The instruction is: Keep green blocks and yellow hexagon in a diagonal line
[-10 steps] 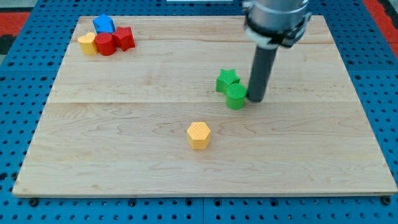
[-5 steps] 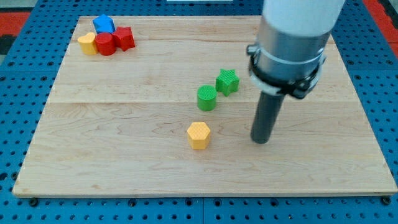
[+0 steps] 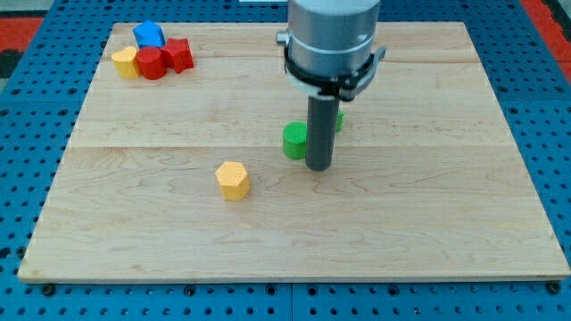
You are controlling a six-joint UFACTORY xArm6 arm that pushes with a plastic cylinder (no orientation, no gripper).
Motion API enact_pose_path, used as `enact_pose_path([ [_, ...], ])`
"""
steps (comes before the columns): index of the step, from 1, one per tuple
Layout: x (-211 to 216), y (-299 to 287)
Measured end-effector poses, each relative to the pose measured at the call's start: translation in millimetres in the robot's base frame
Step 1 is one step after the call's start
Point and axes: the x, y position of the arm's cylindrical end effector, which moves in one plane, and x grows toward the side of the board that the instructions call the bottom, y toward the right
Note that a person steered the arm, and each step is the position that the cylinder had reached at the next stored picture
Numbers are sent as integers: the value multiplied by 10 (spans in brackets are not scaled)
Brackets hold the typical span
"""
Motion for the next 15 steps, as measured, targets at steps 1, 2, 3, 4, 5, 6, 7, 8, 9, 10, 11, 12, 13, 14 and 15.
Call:
enact_pose_path([
  [1,-39,-77],
  [2,-73,-374],
  [3,-164,-325],
  [4,-630,-277],
  [5,-628,-551],
  [6,-1036,-507],
  [7,-1067,-789],
  [8,-704,-754],
  [9,-564,-770],
  [10,-615,-1056],
  [11,-428,-1099],
  [12,-320,-1120],
  [13,-161,-1627],
  [14,87,-1567],
  [15,83,-1151],
])
